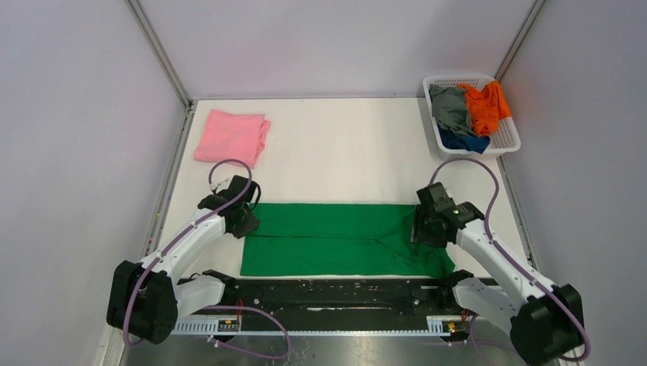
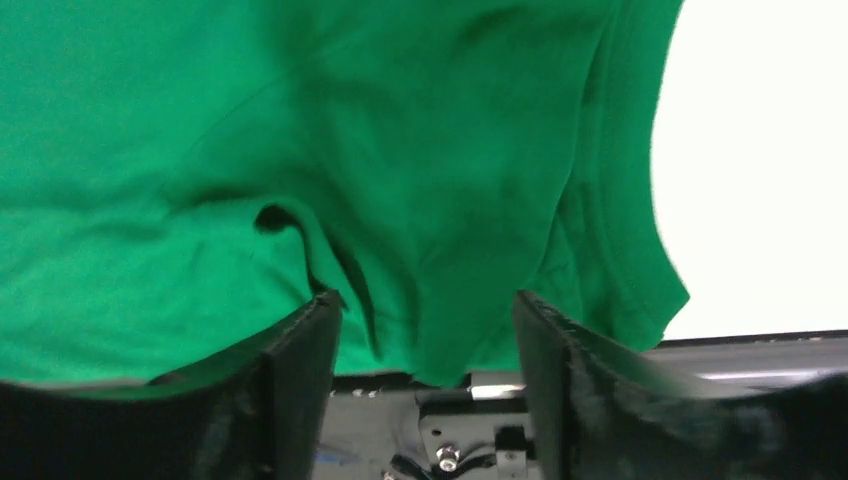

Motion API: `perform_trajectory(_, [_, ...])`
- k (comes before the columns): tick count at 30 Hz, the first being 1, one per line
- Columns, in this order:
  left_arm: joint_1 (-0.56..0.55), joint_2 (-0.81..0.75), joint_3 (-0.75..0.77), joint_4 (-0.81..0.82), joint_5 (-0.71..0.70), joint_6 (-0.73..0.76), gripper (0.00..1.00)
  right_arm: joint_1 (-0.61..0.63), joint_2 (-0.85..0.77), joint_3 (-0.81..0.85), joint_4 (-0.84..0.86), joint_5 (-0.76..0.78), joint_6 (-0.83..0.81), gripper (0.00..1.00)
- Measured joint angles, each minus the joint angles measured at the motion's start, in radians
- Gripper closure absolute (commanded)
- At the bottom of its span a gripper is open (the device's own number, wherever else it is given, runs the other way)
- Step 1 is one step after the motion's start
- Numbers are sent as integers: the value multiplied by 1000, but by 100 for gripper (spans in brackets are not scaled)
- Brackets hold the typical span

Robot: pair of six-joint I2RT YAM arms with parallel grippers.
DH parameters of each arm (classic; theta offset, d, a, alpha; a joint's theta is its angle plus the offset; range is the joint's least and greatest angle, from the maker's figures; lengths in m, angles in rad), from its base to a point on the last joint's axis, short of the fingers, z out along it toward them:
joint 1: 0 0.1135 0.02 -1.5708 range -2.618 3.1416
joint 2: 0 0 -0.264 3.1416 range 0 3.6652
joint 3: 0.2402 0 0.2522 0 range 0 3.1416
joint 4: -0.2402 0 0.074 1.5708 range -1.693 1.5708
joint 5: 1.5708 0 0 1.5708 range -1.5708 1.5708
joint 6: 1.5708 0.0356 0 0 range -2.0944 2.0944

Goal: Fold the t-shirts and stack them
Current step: Fold the other side of the tshirt into a rectangle

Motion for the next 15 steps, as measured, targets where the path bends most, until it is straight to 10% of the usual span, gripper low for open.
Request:
perform_trajectory(3, [0,-64,-7,-45,-18,-15,4,0,-114,-10,-34,-71,17,0])
perform_trajectory(15, [-31,-51,60,122,126,-10,1,1,-118,25,125,-145,68,1])
